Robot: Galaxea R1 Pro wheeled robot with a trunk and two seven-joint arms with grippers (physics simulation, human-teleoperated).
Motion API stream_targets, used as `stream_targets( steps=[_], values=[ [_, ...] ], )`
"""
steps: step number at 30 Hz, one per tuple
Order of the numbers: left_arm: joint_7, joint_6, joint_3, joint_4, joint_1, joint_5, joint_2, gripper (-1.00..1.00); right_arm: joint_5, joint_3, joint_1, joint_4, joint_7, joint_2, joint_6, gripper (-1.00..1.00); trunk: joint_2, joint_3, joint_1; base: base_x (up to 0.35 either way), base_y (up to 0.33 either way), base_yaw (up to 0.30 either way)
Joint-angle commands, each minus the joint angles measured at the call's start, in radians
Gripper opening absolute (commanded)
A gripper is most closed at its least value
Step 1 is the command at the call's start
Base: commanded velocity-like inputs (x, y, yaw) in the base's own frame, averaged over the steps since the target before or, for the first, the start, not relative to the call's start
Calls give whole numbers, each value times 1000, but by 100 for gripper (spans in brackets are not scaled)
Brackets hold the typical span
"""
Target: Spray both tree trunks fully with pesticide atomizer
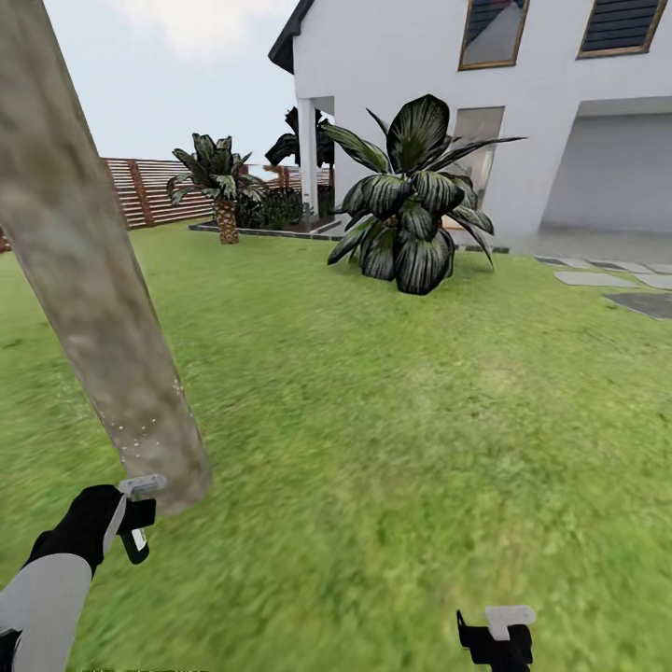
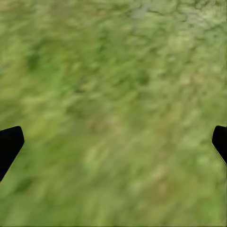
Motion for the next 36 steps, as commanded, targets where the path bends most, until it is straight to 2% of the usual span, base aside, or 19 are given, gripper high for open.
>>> stream_targets(
  steps=[1,5,18,24,27,32,36],
  values=[
    [-9,4,6,-2,-1,-11,-1,-100,-8,9,0,0,-3,0,-2,100,0,-1,0,75,-285,269],
    [-9,4,6,-2,-1,-11,-1,-100,-7,9,0,0,-3,1,-2,100,0,-1,0,72,-287,216],
    [-9,3,6,-2,-2,-11,-9,-100,-8,9,0,0,-3,1,-2,100,0,-1,0,70,-287,16],
    [-5,5,6,-3,-3,-11,-27,-100,-7,9,0,0,-3,1,-2,100,0,-1,0,35,-288,244],
    [-9,8,9,-3,-8,-11,-22,-100,-8,9,0,0,-3,-1,-2,100,0,-1,0,175,-281,275],
    [-10,85,12,-16,-20,-14,-10,-100,-8,9,0,0,-3,-2,-2,100,0,-1,0,251,-223,276],
    [-9,123,10,-96,-21,-15,-10,-100,-8,9,0,0,-3,-4,-2,100,0,-1,0,162,-84,276]
  ],
)
